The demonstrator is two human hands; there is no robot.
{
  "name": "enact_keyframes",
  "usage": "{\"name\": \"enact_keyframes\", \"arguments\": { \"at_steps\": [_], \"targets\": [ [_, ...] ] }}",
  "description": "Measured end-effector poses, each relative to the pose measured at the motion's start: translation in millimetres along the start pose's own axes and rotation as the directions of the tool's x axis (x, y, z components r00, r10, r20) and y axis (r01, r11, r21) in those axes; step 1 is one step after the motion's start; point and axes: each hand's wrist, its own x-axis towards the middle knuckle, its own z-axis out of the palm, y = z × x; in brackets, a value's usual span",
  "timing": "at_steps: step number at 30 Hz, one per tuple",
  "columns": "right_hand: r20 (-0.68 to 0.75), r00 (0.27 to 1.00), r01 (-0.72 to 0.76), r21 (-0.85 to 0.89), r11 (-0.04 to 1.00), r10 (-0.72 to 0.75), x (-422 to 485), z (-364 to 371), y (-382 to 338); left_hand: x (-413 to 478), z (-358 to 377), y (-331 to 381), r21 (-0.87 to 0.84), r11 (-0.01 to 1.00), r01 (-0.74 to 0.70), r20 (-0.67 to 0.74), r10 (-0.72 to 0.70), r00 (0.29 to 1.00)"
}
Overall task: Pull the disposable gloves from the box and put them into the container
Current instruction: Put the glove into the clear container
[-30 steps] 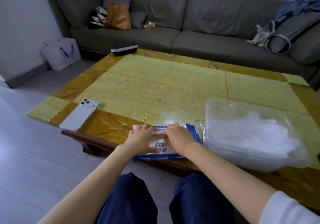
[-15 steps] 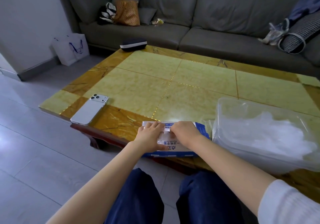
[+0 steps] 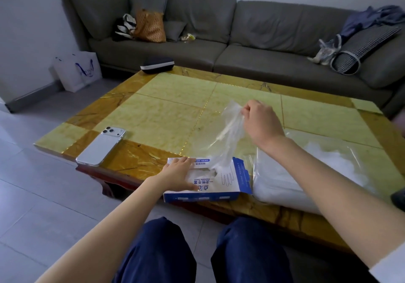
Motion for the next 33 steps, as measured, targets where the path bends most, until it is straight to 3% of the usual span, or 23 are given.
{"name": "enact_keyframes", "arguments": {
  "at_steps": [3, 7, 9, 13, 15, 16, 18, 21, 24, 26, 28, 30, 33],
  "targets": [
    [0.021, 0.999, 0.038, 0.006, 0.999, -0.039, -6, -19, 6, 0, -21, 13, -0.259, 0.965, -0.038, -0.166, -0.006, 0.986],
    [0.064, 0.993, 0.101, -0.011, 0.995, -0.1, -22, -33, 10, -6, -63, 58, -0.553, 0.799, -0.236, -0.439, -0.039, 0.898],
    [0.068, 0.988, 0.141, -0.015, 0.99, -0.14, -29, -38, 9, -8, -81, 78, -0.559, 0.768, -0.312, -0.446, 0.038, 0.894],
    [0.058, 0.967, 0.24, 0.105, 0.965, -0.247, -38, -42, 15, -3, -94, 107, -0.392, 0.861, -0.325, -0.307, 0.21, 0.928],
    [-0.003, 0.982, 0.183, 0.257, 0.949, -0.188, -40, -40, 24, -2, -97, 117, -0.431, 0.819, -0.379, -0.36, 0.229, 0.905],
    [0.001, 0.997, 0.071, 0.345, 0.936, -0.076, -41, -39, 28, -1, -97, 121, -0.459, 0.789, -0.407, -0.398, 0.227, 0.889],
    [0.197, 0.964, -0.261, 0.547, 0.796, 0.18, -43, -40, 41, 0, -97, 128, -0.513, 0.721, -0.465, -0.474, 0.213, 0.854],
    [0.529, 0.838, -0.526, 0.72, 0.453, 0.133, -53, -40, 54, -1, -94, 141, -0.608, 0.611, -0.508, -0.523, 0.173, 0.834],
    [0.528, 0.838, -0.545, 0.822, 0.166, 0.137, -52, -48, 63, 2, -88, 148, -0.651, 0.556, -0.518, -0.532, 0.153, 0.833],
    [0.444, 0.868, -0.472, 0.878, 0.087, 0.221, -46, -56, 69, 7, -84, 145, -0.66, 0.582, -0.475, -0.506, 0.124, 0.854],
    [0.342, 0.893, -0.41, 0.886, 0.217, 0.291, -41, -69, 77, 13, -80, 141, -0.631, 0.677, -0.38, -0.444, 0.086, 0.892],
    [0.23, 0.922, -0.358, 0.815, 0.455, 0.312, -35, -78, 86, 19, -81, 138, -0.575, 0.761, -0.302, -0.437, 0.028, 0.899],
    [0.084, 0.978, -0.2, 0.621, 0.758, 0.19, -28, -96, 92, 26, -98, 155, -0.52, 0.783, -0.342, -0.493, 0.052, 0.869]
  ]
}}
